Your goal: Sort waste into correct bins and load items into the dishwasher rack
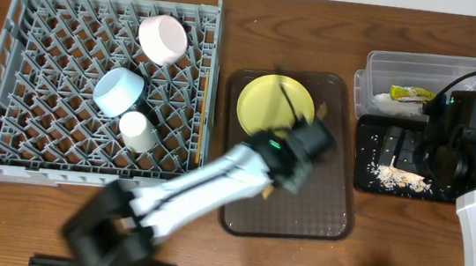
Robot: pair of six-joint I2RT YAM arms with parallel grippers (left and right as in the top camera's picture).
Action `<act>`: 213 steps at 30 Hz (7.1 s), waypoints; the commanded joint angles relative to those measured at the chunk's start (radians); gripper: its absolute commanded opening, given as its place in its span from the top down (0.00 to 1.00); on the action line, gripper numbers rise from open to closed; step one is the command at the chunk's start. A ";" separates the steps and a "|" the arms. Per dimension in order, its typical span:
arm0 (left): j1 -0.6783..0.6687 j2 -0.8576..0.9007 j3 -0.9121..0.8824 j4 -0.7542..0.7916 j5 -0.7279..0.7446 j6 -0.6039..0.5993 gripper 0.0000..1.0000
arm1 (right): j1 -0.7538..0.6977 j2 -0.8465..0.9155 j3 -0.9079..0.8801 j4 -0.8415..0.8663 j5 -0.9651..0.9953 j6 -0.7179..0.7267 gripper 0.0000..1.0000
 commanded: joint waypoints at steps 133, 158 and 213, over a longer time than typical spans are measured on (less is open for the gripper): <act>0.938 -0.041 0.005 0.229 1.391 -0.004 0.94 | -0.009 -0.003 0.011 -0.003 0.014 -0.008 0.05; 0.938 -0.105 0.005 0.201 1.089 -0.095 0.94 | -0.009 -0.003 0.011 -0.014 0.014 -0.008 0.05; 0.894 -1.139 -0.431 -0.232 0.122 0.196 0.15 | 0.013 -0.630 -0.410 0.280 0.002 -0.045 0.01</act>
